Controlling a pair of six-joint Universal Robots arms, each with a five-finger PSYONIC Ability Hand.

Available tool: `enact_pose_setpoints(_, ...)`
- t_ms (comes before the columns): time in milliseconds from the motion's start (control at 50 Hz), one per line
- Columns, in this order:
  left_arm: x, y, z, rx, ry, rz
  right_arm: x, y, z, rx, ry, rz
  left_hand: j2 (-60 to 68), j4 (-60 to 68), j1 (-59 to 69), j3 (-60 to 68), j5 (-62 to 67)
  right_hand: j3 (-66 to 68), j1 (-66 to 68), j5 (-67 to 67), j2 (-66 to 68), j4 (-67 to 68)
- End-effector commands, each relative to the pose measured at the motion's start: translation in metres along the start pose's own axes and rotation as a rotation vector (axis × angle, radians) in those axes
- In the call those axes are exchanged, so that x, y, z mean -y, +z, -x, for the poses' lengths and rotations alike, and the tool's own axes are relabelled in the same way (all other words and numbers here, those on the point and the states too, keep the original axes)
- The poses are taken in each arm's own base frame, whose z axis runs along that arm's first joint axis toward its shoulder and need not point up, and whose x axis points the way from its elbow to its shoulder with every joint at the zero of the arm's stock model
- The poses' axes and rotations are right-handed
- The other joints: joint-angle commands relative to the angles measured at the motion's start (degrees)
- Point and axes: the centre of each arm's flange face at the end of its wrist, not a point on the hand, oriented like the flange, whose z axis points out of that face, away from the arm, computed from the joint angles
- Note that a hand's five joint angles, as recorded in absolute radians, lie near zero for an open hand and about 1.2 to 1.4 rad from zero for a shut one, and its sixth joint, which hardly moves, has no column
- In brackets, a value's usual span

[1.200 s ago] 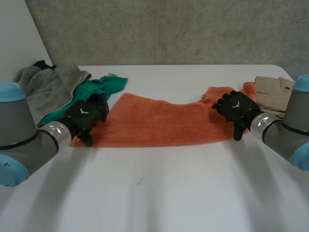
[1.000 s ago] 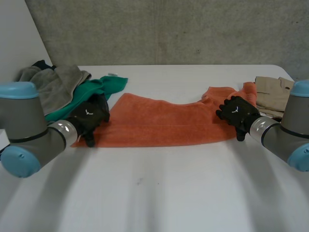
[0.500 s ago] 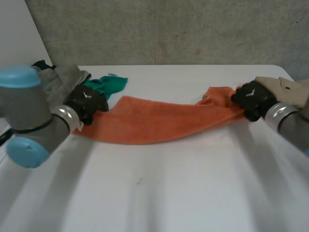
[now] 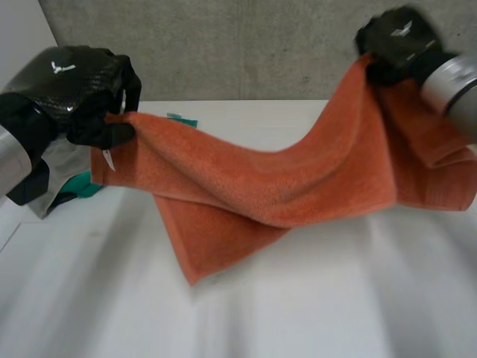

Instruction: Fold the laundry.

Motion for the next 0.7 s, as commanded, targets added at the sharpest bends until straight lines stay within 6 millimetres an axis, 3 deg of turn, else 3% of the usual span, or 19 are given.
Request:
enact_pose_setpoints(20, -0.033, 0.010, -0.011, -0.030, -0.038, 0.117, -0.076, 0.021, 0.075, 0.128, 0.053, 0.061, 11.5, 11.6, 13.2, 12.2, 14.2, 2.9, 7.2, 3.7, 3.9, 2.6)
enact_pose_setpoints(60, -0.041, 0.013, -0.013, -0.035, -0.043, 0.146, -0.091, 0.020, 0.087, 0.144, 0.069, 0.089, 11.5, 11.6, 13.2, 12.2, 14.2, -14.0, -9.7, -13.3, -13.0, -14.4)
enact_pose_setpoints(80, -0.048, 0.016, -0.015, -0.037, -0.051, 0.173, -0.105, 0.020, 0.096, 0.147, 0.078, 0.112, 11.5, 11.6, 13.2, 12.2, 14.2, -40.3, -36.0, -39.6, -39.3, -40.6)
enact_pose_setpoints(100, -0.051, 0.017, -0.016, -0.036, -0.054, 0.184, -0.110, 0.020, 0.100, 0.144, 0.080, 0.122, 11.5, 11.6, 13.2, 12.2, 14.2, -56.5, -52.2, -55.8, -55.5, -56.9)
enact_pose_setpoints(160, -0.058, 0.019, -0.017, -0.034, -0.059, 0.222, -0.117, 0.022, 0.099, 0.091, 0.066, 0.154, 11.5, 11.6, 13.2, 12.2, 14.2, -58.2, -53.9, -57.5, -57.2, -58.5)
enact_pose_setpoints(220, -0.057, 0.020, -0.016, -0.030, -0.061, 0.228, -0.106, 0.023, 0.084, 0.009, 0.048, 0.181, 11.5, 11.6, 13.2, 12.2, 14.2, -58.2, -53.9, -57.5, -57.2, -58.5)
enact_pose_setpoints(300, -0.041, 0.017, -0.015, -0.027, -0.056, 0.190, -0.065, 0.003, 0.060, -0.086, 0.088, 0.296, 11.5, 11.6, 13.2, 12.2, 14.2, -58.2, -53.9, -57.5, -57.2, -58.5)
enact_pose_setpoints(320, -0.033, 0.015, -0.015, -0.024, -0.055, 0.166, -0.048, -0.012, 0.055, -0.089, 0.115, 0.358, 11.5, 11.6, 13.2, 12.2, 14.2, -58.2, -53.9, -57.5, -57.2, -58.5)
enact_pose_setpoints(380, -0.018, 0.012, -0.015, -0.026, -0.057, 0.123, -0.030, -0.037, 0.056, -0.062, 0.166, 0.462, 11.5, 11.6, 13.2, 12.2, 14.2, -58.2, -53.9, -57.5, -57.2, -58.5)
enact_pose_setpoints(480, 0.017, 0.007, -0.023, -0.048, -0.086, 0.011, -0.022, -0.097, 0.069, 0.013, 0.312, 0.701, 11.5, 11.6, 13.2, 12.2, 14.2, -58.2, -53.9, -57.5, -57.2, -58.5)
enact_pose_setpoints(560, 0.039, 0.004, -0.029, -0.061, -0.121, -0.058, -0.030, -0.126, 0.092, 0.059, 0.415, 0.775, 11.5, 11.6, 13.2, 12.2, 14.2, -58.2, -53.9, -57.5, -57.2, -58.5)
enact_pose_setpoints(640, 0.061, -0.002, -0.036, -0.068, -0.155, -0.116, -0.045, -0.140, 0.120, 0.095, 0.486, 0.746, 11.5, 11.6, 13.2, 12.2, 14.2, -58.2, -53.9, -57.5, -57.2, -58.5)
enact_pose_setpoints(700, 0.075, -0.009, -0.041, -0.074, -0.171, -0.153, -0.053, -0.138, 0.140, 0.100, 0.498, 0.660, 11.5, 11.6, 13.2, 12.2, 14.2, -57.9, -53.6, -57.2, -56.9, -58.2)
